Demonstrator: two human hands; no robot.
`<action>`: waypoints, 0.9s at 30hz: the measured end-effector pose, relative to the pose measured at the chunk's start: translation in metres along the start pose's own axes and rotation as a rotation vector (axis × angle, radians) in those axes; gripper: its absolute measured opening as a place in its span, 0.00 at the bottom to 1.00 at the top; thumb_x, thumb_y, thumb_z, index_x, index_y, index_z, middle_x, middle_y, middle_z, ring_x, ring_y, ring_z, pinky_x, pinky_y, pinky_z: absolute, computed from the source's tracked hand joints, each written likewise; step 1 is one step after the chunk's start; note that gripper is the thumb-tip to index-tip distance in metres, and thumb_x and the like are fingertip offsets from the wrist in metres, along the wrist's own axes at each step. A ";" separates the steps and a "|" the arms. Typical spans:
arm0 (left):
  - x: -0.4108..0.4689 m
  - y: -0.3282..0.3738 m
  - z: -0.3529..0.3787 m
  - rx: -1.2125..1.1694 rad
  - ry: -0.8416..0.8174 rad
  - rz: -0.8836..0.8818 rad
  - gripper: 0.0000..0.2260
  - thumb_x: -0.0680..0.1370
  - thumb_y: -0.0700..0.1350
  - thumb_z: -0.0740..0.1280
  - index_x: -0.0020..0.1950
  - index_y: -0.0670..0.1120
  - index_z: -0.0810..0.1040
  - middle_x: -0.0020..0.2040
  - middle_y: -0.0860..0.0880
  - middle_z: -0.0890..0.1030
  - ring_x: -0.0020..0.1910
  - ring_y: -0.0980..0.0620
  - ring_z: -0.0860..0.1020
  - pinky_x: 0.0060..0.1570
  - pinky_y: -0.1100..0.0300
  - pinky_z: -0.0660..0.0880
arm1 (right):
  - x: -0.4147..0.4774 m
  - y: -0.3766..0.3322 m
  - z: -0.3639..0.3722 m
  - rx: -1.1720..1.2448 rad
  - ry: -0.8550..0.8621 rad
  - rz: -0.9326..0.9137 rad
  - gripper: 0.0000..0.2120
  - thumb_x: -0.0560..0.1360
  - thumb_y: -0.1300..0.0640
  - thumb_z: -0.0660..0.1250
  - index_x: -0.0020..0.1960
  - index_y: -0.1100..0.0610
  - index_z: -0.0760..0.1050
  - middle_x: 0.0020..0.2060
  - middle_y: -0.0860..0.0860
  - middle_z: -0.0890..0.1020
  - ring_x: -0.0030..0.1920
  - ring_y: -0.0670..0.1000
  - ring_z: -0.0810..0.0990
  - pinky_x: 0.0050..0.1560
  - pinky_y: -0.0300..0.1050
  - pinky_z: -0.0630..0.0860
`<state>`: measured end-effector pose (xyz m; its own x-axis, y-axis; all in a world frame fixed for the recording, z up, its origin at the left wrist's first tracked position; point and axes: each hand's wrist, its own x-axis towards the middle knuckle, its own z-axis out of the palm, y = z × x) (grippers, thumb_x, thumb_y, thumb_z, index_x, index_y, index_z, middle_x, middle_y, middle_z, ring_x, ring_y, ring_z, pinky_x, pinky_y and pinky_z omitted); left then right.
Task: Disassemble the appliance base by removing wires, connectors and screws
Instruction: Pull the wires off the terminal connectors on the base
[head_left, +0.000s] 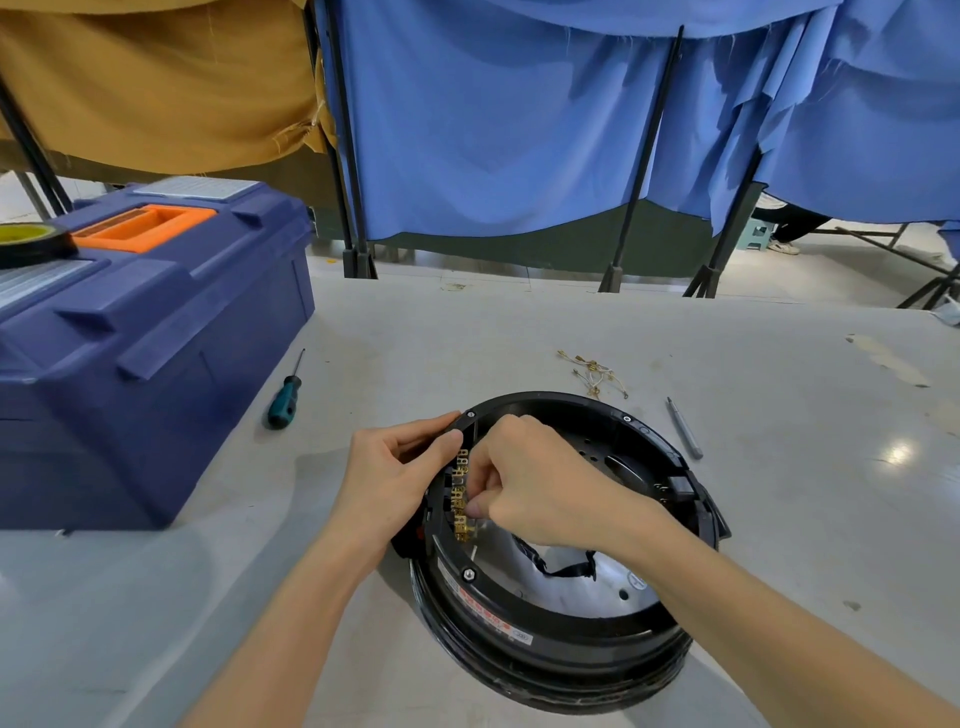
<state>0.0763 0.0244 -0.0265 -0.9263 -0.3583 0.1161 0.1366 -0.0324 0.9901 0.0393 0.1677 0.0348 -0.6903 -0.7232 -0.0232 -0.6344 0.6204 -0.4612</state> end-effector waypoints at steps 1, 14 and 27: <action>0.000 0.000 0.000 -0.003 -0.002 -0.001 0.08 0.73 0.40 0.73 0.47 0.53 0.86 0.45 0.53 0.86 0.47 0.56 0.84 0.42 0.68 0.78 | 0.000 0.000 0.001 -0.012 0.003 0.003 0.04 0.69 0.64 0.69 0.37 0.60 0.82 0.32 0.55 0.83 0.37 0.56 0.81 0.42 0.51 0.80; 0.001 -0.001 0.001 0.000 -0.007 0.004 0.09 0.74 0.39 0.72 0.48 0.52 0.85 0.45 0.53 0.86 0.48 0.56 0.84 0.43 0.68 0.78 | -0.001 -0.007 0.008 -0.174 0.083 0.000 0.04 0.70 0.62 0.67 0.38 0.55 0.75 0.35 0.51 0.78 0.40 0.55 0.77 0.38 0.42 0.67; 0.001 -0.002 0.000 0.006 -0.004 -0.001 0.08 0.74 0.38 0.72 0.49 0.50 0.85 0.46 0.52 0.86 0.48 0.55 0.84 0.45 0.66 0.79 | -0.003 -0.005 0.012 -0.195 0.106 -0.018 0.04 0.72 0.59 0.67 0.40 0.55 0.74 0.39 0.52 0.80 0.42 0.54 0.77 0.39 0.43 0.68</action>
<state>0.0756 0.0238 -0.0281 -0.9281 -0.3541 0.1154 0.1334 -0.0270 0.9907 0.0488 0.1635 0.0265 -0.7045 -0.7050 0.0818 -0.6951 0.6621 -0.2802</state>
